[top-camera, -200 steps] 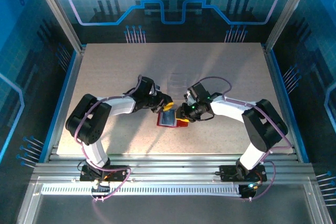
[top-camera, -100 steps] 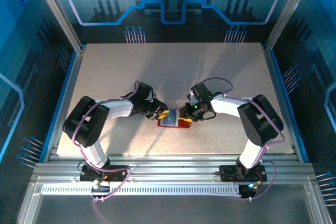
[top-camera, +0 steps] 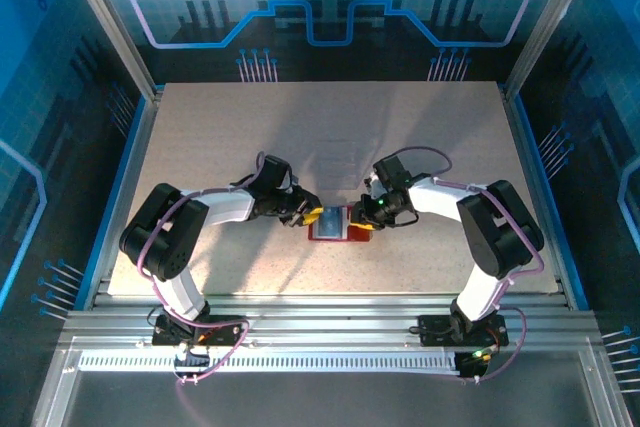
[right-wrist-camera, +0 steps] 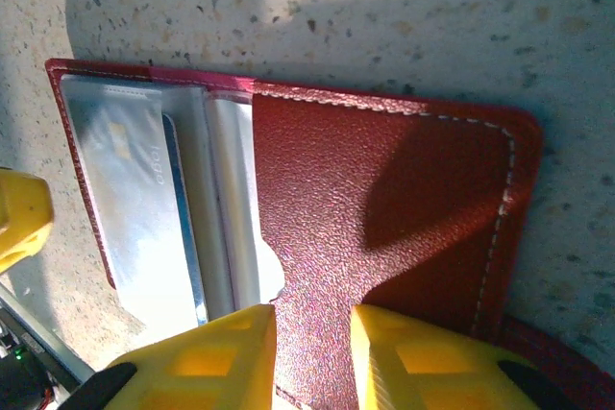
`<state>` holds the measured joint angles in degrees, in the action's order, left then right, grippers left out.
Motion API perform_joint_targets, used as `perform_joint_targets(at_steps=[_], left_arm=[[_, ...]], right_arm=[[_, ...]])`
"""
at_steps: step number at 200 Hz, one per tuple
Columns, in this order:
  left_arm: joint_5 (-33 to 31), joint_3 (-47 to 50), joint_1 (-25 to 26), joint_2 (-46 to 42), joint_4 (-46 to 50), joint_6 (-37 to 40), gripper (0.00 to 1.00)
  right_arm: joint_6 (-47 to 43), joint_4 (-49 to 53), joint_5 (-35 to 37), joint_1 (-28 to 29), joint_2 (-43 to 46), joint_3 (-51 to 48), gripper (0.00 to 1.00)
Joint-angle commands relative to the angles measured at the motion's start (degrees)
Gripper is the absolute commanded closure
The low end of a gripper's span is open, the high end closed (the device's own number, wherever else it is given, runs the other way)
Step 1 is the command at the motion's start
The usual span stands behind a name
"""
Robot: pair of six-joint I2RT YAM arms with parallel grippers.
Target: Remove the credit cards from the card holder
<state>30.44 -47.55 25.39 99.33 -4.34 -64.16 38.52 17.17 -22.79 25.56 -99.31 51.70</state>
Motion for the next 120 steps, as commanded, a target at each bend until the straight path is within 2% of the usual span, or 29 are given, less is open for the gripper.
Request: perform_joint_targets(at_steps=[1, 67, 120], left_arm=[[1.7, -2.1, 0.4, 0.0, -0.2, -0.2, 0.74], [2.6, -5.6, 2.3, 3.1, -1.0, -0.2, 0.74], [3.4, -8.9, 2.4, 5.3, 1.5, 2.4, 0.75]], right_arm=[[-2.9, 3.8, 0.9, -0.9, 0.9, -0.7, 0.71], [-6.6, 6.6, -1.1, -1.9, -0.5, 2.5, 0.71], [-2.5, 4.3, -4.7, -1.8, 1.8, 3.5, 0.71]])
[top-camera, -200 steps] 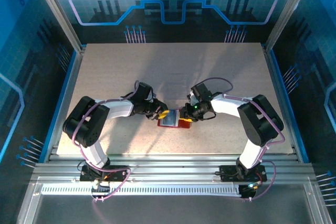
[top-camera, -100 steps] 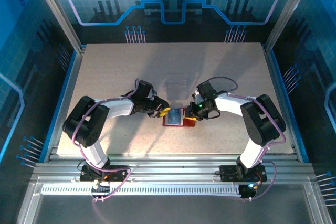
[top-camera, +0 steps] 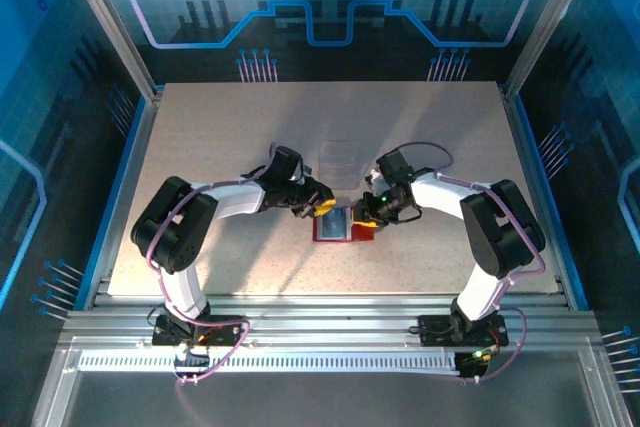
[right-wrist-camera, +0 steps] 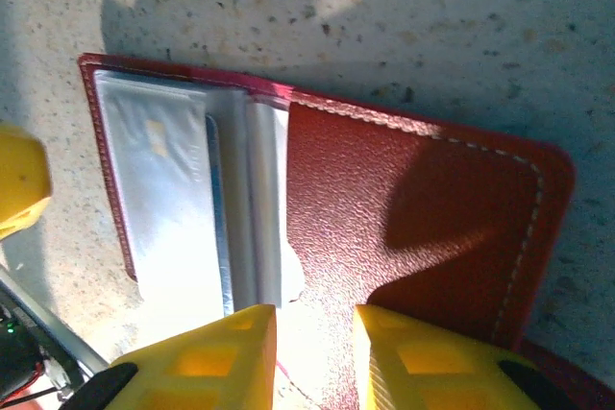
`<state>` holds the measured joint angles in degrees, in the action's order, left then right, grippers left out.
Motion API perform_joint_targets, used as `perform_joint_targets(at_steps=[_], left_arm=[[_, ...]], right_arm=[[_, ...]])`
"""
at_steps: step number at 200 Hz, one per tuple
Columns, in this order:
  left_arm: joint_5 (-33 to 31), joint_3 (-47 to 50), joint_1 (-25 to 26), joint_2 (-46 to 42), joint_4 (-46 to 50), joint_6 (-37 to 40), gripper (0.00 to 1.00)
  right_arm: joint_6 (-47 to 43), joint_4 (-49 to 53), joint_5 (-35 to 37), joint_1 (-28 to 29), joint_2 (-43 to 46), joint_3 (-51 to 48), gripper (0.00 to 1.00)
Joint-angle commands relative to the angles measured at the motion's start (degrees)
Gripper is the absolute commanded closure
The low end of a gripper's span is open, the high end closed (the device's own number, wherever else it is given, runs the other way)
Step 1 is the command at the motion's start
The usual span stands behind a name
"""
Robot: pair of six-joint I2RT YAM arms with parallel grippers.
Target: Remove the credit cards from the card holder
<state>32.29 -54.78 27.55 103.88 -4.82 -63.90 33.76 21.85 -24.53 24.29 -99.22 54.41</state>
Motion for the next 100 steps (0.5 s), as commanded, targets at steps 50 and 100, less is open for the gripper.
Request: perform_joint_targets(at_steps=[50, 100], left_arm=[[2.5, -3.0, 0.3, 2.7, 1.9, 4.8, 0.76], [2.6, -1.8, 0.4, 1.5, 2.8, 7.3, 0.77]], right_arm=[[6.5, -6.5, -7.1, 0.1, 1.3, -1.1, 0.72], [7.7, -11.4, -9.6, 0.1, -0.1, -2.0, 0.73]])
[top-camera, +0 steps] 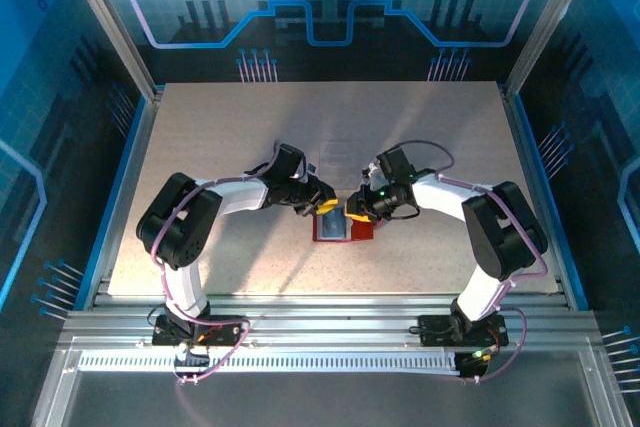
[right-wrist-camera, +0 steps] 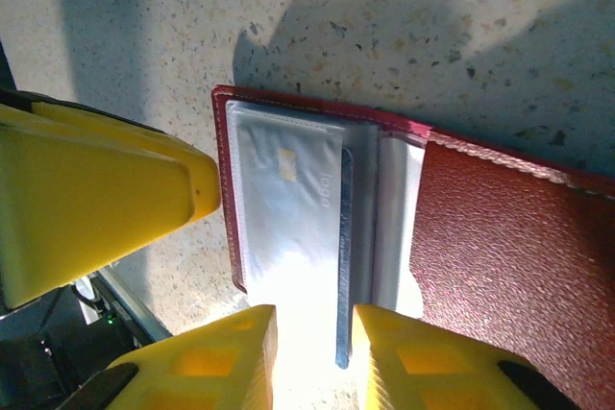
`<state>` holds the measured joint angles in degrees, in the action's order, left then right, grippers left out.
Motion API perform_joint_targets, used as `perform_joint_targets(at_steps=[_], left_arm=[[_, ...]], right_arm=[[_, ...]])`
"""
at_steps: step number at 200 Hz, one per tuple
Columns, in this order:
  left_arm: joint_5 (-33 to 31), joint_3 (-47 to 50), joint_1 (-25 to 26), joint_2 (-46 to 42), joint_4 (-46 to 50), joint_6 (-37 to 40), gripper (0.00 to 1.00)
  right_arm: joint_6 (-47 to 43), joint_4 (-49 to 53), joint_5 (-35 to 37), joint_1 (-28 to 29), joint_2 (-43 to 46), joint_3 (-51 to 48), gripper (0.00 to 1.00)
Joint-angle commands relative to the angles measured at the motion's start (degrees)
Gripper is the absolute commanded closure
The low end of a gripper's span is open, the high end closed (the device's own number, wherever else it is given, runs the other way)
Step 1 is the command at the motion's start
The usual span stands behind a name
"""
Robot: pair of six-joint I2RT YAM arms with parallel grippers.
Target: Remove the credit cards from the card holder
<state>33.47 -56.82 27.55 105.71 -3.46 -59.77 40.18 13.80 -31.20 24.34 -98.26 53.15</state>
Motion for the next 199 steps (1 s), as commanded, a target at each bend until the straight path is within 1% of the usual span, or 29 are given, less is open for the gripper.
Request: perform_joint_targets(at_steps=[1, 37, 75, 108, 129, 160, 181, 199], left_arm=[[1.3, 0.3, 0.4, -0.4, 1.5, 3.3, 0.77], [0.1, 2.3, 0.6, -2.3, 5.2, 6.5, 0.77], [-2.3, 1.0, 1.4, -3.2, 9.7, 9.6, 0.78], [-2.3, 1.1, 1.9, -3.0, 7.5, 8.5, 0.78], [-3.7, 1.1, 2.4, -3.1, 8.4, 10.7, 0.79], [-2.7, 0.3, 2.5, -1.9, 9.3, 14.0, 0.80], [-2.8, 0.9, 2.5, -1.6, 7.5, 13.8, 0.81], [-2.0, 1.3, 2.5, -1.4, 6.0, 12.8, 0.82]], right_arm=[[1.3, -3.5, -3.0, 0.1, -1.1, -0.8, 0.73], [2.5, -8.0, -5.5, -0.1, -2.6, -1.3, 0.74], [-2.8, -5.6, -2.9, -0.4, -1.4, -0.6, 0.74], [-4.4, -4.0, -2.5, -0.5, -0.6, -0.7, 0.74], [-4.2, -4.8, -2.6, -0.6, -0.4, -1.5, 0.73], [-3.5, -7.6, -2.2, -0.2, -0.7, -2.4, 0.73], [-4.4, -6.1, -2.7, -0.3, -1.7, -1.5, 0.73], [-3.5, -7.1, -3.3, -0.4, -1.9, -1.8, 0.73]])
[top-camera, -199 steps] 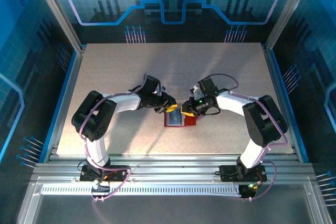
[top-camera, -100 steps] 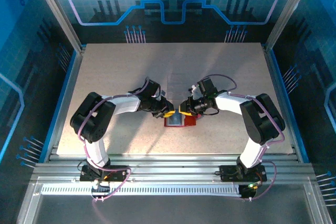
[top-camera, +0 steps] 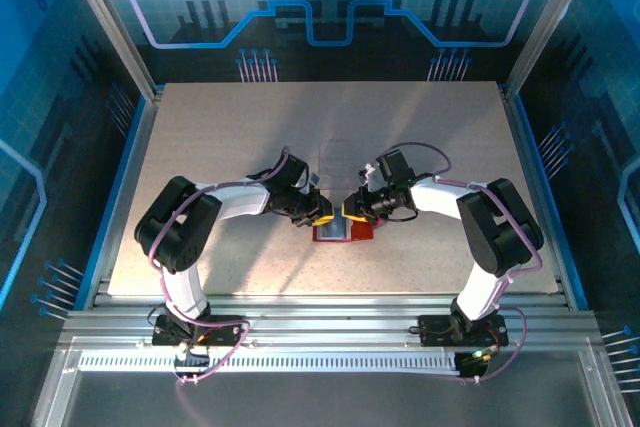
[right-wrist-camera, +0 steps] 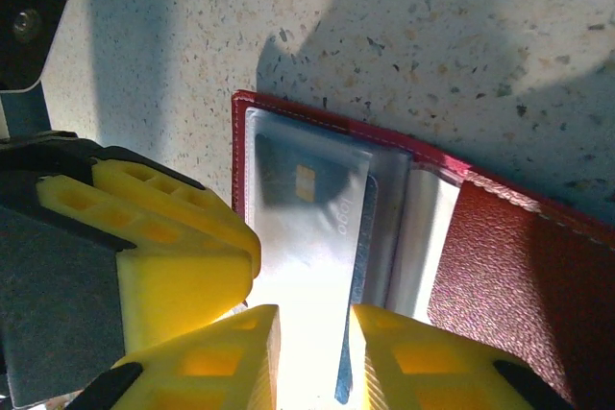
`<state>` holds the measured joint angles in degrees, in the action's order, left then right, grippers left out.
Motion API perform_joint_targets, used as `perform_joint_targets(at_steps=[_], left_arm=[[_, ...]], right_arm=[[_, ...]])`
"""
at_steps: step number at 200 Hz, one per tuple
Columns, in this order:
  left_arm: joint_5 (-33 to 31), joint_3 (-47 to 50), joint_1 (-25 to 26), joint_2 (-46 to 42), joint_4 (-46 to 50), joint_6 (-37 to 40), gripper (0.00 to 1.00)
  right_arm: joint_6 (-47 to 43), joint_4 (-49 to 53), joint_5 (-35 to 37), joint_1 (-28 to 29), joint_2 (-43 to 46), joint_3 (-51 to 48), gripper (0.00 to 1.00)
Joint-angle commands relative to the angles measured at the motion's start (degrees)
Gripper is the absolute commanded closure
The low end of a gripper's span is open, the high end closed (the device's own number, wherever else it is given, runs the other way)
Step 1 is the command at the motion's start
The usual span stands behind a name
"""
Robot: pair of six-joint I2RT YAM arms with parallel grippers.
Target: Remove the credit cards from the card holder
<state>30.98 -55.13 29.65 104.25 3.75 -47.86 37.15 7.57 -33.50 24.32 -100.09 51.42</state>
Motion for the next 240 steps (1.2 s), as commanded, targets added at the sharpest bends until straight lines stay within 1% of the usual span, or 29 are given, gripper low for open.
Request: perform_joint_targets(at_steps=[1, 49, 91, 139, 153, 179, 218, 240], left_arm=[[0.5, -0.4, 0.4, 0.1, -1.2, 0.9, 0.82], [2.5, 0.3, 0.7, 0.4, -2.8, -2.2, 0.82], [-0.2, 0.7, 1.1, -0.8, 0.3, -2.6, 0.82], [-3.2, 3.8, 1.5, -2.3, -4.8, -8.3, 0.82], [-4.1, 4.3, 1.4, -2.6, -4.7, -8.5, 0.82], [-4.5, 4.6, 1.5, -2.6, -4.7, -9.1, 0.82], [-4.5, 5.0, 1.9, -2.2, -6.0, -10.0, 0.82], [-4.5, 5.1, 2.3, -1.9, -6.2, -10.3, 0.82]], right_arm=[[-0.4, -1.0, -1.0, -0.3, 0.0, -0.1, 0.73], [2.4, -3.9, -2.7, -0.2, -1.5, -0.5, 0.74], [4.4, -5.6, -3.4, -0.1, -2.2, -0.7, 0.74], [5.2, -5.0, -3.1, 0.5, -2.4, -2.7, 0.74], [5.9, -4.5, -2.4, 0.8, -2.8, -2.7, 0.74], [8.9, -8.7, -3.4, 1.0, -2.8, -4.6, 0.74], [10.3, -10.4, -3.3, 1.4, -1.7, -6.2, 0.74], [11.1, -11.8, -3.5, 1.6, -1.5, -6.7, 0.79]])
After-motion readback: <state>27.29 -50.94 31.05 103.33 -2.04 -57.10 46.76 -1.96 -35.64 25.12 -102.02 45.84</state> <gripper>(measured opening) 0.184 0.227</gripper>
